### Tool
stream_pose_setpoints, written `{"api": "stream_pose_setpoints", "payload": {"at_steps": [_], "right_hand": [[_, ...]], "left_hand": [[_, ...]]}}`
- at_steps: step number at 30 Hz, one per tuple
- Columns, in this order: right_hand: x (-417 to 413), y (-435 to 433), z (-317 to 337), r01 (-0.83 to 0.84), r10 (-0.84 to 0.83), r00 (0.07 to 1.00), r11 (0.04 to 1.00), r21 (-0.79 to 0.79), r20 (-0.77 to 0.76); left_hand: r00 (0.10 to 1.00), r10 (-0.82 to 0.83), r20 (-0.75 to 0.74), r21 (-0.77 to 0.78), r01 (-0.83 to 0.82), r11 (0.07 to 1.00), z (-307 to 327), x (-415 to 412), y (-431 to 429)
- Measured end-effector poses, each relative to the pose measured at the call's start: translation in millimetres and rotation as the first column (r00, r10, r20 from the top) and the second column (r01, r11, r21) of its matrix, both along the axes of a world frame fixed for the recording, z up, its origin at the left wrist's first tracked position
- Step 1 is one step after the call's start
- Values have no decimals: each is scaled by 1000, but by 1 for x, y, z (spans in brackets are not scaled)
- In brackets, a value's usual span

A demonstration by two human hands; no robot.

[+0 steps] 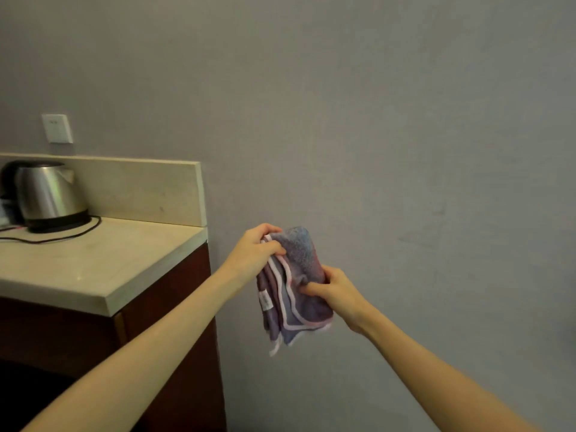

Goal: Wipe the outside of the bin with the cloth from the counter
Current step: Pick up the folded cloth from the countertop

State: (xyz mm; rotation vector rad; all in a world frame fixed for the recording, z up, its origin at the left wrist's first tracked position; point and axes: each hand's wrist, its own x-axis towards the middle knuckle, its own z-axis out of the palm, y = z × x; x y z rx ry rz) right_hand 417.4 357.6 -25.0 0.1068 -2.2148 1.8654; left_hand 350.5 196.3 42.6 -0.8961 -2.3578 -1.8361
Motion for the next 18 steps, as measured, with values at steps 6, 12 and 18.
{"api": "stream_pose_setpoints", "payload": {"at_steps": [6, 12, 18], "right_hand": [[17, -8, 4, -30, 29, 999, 999, -35, -43], [17, -8, 4, -62, 48, 993, 990, -126, -110], [-1, -9, -8, -141, 140, 990, 959, -248, -18]], "left_hand": [[998, -40, -39, -10, 39, 999, 1, 19, 1], [996, -93, -10, -1, 93, 996, 2, 19, 10], [993, -106, 48, -6, 106, 994, -8, -3, 1]]}}
